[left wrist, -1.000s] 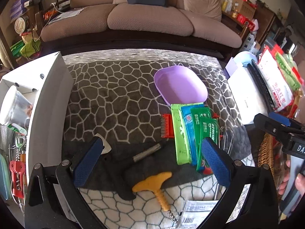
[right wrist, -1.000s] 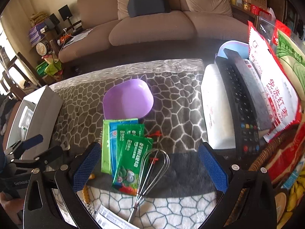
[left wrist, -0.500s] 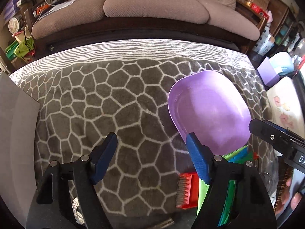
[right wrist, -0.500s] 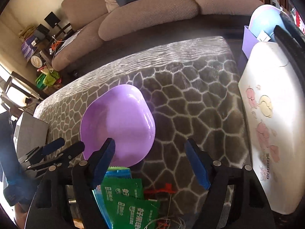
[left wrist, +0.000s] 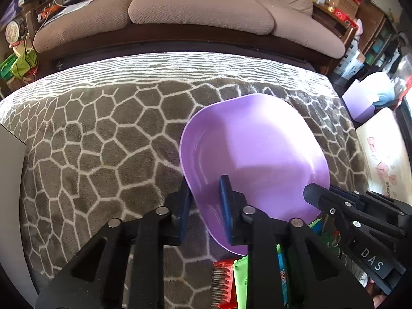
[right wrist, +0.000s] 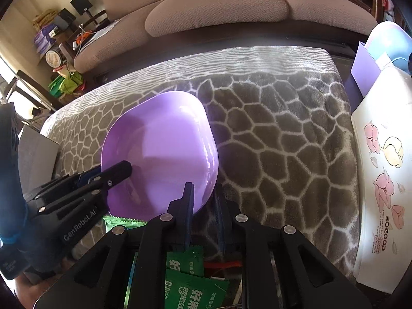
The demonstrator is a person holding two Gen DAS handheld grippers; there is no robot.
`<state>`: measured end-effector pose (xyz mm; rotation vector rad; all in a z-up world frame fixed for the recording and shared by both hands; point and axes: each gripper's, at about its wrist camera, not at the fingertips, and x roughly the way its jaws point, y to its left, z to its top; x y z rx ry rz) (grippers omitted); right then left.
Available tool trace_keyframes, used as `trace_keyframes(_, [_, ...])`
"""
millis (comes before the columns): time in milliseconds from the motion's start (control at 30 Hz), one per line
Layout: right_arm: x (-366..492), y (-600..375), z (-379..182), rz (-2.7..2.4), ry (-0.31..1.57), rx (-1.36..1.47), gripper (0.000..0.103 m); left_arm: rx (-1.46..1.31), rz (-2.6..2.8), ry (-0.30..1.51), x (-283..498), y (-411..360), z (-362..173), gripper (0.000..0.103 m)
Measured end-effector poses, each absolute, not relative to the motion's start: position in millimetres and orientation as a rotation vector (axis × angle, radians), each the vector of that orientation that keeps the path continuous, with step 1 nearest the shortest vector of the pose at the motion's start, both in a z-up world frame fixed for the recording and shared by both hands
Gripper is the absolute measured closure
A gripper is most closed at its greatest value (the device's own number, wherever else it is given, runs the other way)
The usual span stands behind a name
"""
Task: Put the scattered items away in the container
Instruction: 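Lift the purple plate with the left gripper and carry it over the box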
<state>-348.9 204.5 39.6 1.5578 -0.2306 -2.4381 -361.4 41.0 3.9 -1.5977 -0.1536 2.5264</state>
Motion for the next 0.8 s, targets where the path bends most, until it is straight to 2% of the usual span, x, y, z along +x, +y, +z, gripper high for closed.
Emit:
trace_keyframes(67, [-346, 207, 43, -2.455, -0.251, 1.539, 0.091, -1.588, 2.516, -0.205, -362, 35, 8, 0.094])
trace_keyframes(233, [-337, 195, 66, -2.488, -0.186, 1.498, 0.093, -1.521, 2.55, -0.187, -353, 28, 40, 0.095])
trace_keyframes(400, [-318, 176, 113, -2.519, -0.173, 1.403, 0.093, -1.448, 2.583, -0.188, -330, 4, 90, 0.096])
trace_keyframes(633, [-273, 109, 195, -2.484, -0.054, 1.272, 0.092, -1.362, 2.662, -0.228, -278, -69, 169, 0.095])
trace_keyframes(800, [-230, 48, 228, -2.422, -0.002, 1.232, 0.092, -1.341, 2.723, -0.29, -222, -133, 212, 0.095])
